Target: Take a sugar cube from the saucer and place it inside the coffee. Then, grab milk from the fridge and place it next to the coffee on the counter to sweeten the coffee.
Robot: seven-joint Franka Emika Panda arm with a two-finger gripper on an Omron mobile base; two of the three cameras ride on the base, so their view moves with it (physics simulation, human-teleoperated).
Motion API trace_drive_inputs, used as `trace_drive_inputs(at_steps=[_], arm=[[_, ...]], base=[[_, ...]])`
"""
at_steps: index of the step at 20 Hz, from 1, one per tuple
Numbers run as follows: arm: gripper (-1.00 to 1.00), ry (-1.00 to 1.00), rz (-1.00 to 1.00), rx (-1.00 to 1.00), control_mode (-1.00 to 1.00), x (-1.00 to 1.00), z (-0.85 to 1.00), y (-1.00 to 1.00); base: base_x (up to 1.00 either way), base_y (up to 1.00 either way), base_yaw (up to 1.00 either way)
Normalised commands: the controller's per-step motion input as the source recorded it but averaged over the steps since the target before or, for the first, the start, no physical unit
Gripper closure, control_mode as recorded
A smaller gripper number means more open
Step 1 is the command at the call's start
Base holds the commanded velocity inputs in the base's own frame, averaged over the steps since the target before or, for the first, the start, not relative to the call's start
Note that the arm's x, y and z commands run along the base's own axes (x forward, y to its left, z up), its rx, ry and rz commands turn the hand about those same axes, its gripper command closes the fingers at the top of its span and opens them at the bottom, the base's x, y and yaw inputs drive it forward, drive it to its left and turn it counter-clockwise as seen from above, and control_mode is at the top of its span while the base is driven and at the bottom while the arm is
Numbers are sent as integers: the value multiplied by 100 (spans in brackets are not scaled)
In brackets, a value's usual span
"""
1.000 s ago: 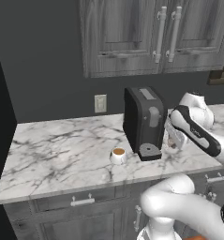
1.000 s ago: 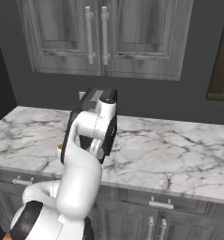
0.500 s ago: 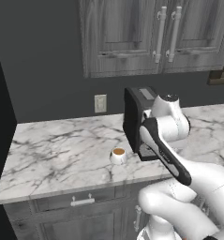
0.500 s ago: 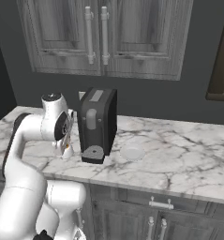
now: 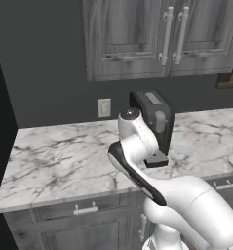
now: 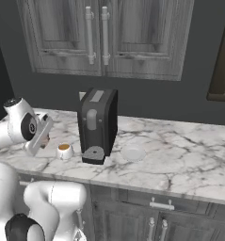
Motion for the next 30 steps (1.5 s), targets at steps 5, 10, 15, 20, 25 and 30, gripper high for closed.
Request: trace_drive_inputs(at_steps=[5, 10, 15, 20, 25, 30], arm=[[100, 8, -40, 0, -100, 29, -3, 21], [100, 1, -8, 5, -100, 3, -41, -31], [100, 0, -13, 0, -100, 5, -39, -35], [100, 0, -11, 0, -100, 27, -15, -8], [100, 0, -11, 0, -100, 38, -4, 0], [100, 0, -7, 0, -100, 36, -13, 0]], base=[[0, 0, 0], [0, 0, 0], [0, 0, 0], [0, 0, 0], [0, 0, 0], [0, 0, 0]])
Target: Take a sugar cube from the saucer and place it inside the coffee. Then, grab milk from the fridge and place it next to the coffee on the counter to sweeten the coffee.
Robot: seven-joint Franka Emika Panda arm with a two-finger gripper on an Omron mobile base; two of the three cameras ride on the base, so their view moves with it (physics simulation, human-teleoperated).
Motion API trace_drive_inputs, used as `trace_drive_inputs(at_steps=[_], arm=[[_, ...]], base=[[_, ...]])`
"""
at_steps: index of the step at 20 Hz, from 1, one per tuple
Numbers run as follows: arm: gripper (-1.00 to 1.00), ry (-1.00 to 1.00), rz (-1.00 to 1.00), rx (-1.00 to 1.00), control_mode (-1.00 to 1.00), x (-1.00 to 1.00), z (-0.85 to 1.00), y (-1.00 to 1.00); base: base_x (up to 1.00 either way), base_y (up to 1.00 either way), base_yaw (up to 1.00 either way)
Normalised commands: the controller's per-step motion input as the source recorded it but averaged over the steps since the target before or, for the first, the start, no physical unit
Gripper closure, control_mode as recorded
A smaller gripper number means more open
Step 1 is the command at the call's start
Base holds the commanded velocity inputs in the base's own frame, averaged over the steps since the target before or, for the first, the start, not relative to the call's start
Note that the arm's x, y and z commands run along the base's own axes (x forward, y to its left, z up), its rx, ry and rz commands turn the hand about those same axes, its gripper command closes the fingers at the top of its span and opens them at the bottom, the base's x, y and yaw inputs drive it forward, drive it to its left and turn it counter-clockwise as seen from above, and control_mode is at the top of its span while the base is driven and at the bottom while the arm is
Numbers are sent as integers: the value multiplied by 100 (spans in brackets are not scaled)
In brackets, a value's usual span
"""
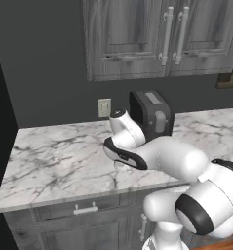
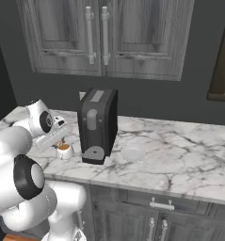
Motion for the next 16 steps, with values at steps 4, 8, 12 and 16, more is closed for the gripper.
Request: trace_drive_inputs(at_steps=[4, 8, 12, 16], arm=[[100, 0, -4, 0, -100, 32, -15, 7], [100, 0, -4, 0, -100, 14, -26, 5], [100, 0, -3, 0, -100, 1, -26, 0], [100, 0, -3, 0, -100, 4, -16, 0]], base=[[0, 0, 0], [0, 0, 0], [0, 0, 0], [0, 0, 0]])
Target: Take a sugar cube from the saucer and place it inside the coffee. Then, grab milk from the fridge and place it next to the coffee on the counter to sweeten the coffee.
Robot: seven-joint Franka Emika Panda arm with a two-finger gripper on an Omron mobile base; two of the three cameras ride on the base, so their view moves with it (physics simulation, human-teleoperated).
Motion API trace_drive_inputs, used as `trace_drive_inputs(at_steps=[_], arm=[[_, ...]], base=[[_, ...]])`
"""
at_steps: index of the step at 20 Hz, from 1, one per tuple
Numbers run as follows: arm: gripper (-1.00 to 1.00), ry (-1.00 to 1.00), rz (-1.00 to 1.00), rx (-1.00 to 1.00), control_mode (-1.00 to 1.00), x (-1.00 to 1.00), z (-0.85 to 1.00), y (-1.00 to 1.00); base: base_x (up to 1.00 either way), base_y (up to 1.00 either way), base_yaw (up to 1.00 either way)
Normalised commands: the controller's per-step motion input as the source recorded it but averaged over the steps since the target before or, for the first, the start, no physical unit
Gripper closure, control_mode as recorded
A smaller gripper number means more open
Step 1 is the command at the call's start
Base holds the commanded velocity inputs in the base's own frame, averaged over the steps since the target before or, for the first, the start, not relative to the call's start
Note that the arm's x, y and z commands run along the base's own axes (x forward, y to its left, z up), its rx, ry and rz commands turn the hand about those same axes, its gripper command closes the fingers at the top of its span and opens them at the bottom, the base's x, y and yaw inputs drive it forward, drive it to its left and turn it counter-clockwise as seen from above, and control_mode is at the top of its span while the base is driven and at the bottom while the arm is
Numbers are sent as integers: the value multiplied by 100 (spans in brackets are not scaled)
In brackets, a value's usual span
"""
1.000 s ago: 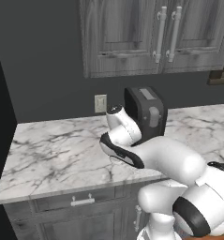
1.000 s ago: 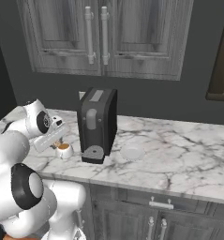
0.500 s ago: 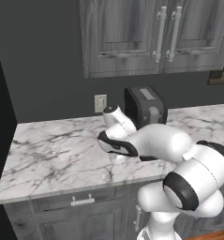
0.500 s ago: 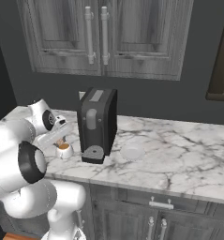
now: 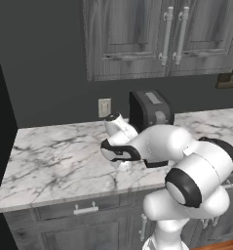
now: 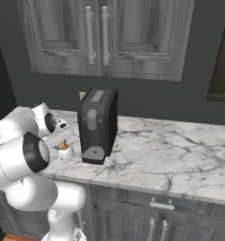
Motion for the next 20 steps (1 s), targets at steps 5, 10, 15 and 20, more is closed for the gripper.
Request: trace_drive_inputs(at_steps=[5, 10, 15, 20], arm=[[-100, 0, -3, 0, -100, 9, -2, 0], [-100, 0, -2, 0, -100, 30, 0, 0], [-100, 0, -3, 0, -100, 24, 0, 0], [-100, -2, -3, 0, -100, -6, 11, 0]], base=[[0, 0, 0], [0, 0, 0], [0, 0, 0], [0, 0, 0]])
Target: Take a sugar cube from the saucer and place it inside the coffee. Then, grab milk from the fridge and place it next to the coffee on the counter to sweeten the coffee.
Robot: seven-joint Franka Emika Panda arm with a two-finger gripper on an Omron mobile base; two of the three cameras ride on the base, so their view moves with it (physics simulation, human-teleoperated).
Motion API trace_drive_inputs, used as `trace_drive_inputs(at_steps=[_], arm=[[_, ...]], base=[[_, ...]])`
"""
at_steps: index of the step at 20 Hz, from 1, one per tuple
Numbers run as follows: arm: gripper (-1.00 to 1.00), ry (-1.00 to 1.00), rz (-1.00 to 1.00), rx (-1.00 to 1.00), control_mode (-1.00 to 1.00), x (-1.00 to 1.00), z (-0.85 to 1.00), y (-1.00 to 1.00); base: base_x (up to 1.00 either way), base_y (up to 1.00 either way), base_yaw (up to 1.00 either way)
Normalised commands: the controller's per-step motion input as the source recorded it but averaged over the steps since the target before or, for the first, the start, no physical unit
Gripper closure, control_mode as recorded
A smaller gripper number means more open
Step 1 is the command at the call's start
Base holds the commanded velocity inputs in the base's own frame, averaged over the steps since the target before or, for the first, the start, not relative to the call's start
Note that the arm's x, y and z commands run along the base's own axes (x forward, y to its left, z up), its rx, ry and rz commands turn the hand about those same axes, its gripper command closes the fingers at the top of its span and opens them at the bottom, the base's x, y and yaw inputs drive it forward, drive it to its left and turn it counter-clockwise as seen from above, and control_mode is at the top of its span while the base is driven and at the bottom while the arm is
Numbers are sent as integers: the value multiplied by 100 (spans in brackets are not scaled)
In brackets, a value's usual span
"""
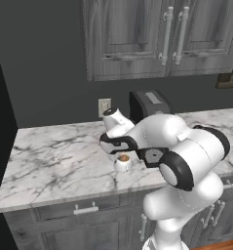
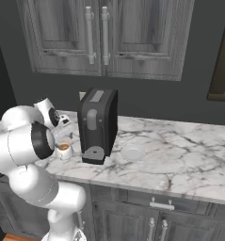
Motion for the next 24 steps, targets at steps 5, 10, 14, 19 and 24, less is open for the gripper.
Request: trace_drive_inputs(at_steps=[5, 10, 14, 19, 24], arm=[[-100, -19, -11, 3, -100, -74, 33, -1], [-100, -21, -14, 8, -100, -71, 52, -26], [-100, -20, -14, 14, -100, -68, 68, -47], [-100, -20, -15, 17, -100, -68, 78, -60], [-100, -22, -13, 18, -100, -68, 74, -72]], base=[[0, 0, 0], [0, 0, 0], [0, 0, 0], [0, 0, 0], [0, 0, 0]])
